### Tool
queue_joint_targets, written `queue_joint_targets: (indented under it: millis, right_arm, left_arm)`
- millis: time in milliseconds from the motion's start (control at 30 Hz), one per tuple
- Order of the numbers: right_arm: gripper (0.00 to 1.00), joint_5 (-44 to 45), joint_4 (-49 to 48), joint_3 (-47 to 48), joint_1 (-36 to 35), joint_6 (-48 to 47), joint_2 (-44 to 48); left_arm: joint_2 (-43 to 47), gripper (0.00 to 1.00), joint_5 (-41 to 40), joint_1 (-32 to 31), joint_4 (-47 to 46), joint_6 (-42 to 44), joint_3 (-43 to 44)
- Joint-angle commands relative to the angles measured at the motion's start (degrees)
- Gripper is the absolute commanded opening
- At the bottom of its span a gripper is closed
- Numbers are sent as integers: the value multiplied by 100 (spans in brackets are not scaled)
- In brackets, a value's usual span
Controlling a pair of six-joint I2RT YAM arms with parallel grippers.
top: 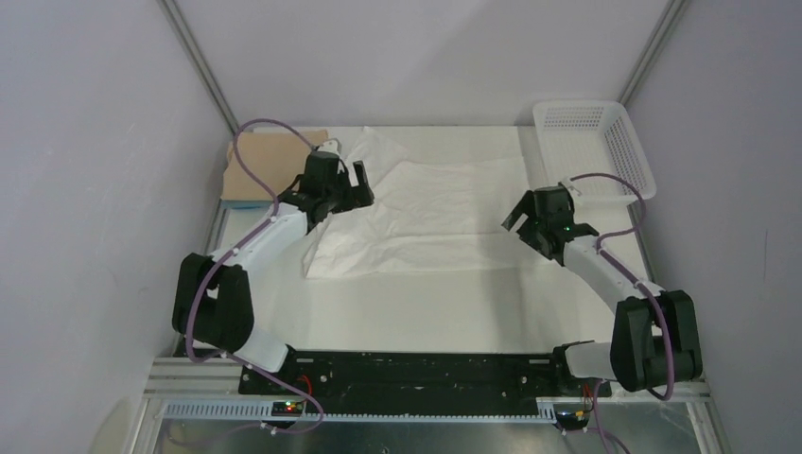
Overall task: Fold and stack the t-shirts
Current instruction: Fold the flattened tshirt in 1/3 of the way
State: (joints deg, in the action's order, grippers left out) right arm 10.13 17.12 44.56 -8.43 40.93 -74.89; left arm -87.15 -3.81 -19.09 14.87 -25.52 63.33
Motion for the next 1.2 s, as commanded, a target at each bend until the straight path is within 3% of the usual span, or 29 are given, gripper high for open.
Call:
queue_joint_targets:
  millis: [0, 167, 300, 467, 733, 933, 1167]
  right_arm:
    - [99, -481, -493, -59, -352, -68, -418]
    - [99, -1015, -1110, 284, -365, -227, -1255]
    - [99, -1289, -906, 471, -394, -292, -1815]
    - [100, -1018, -440, 184, -400, -194, -1701]
    - [99, -1054, 176, -1122, -467, 113, -401]
    - [99, -1134, 915, -2119, -538, 452, 1433]
    - [99, -1103, 1946, -2539, -896, 911, 3165]
  left_arm:
    - [-108, 100, 680, -51, -166, -494, -310]
    - [-854, 100, 999, -56, -233, -660, -312]
    - [-1095, 100, 935, -53, -264, -749, -483]
    - [-928, 100, 766, -55, -310, -838, -1099]
    - [174, 100, 410, -457, -352, -1375, -2771]
    - [1508, 100, 195, -1104, -223, -2477, -4070]
    - [2861, 100, -776, -2130, 980, -3429, -4446]
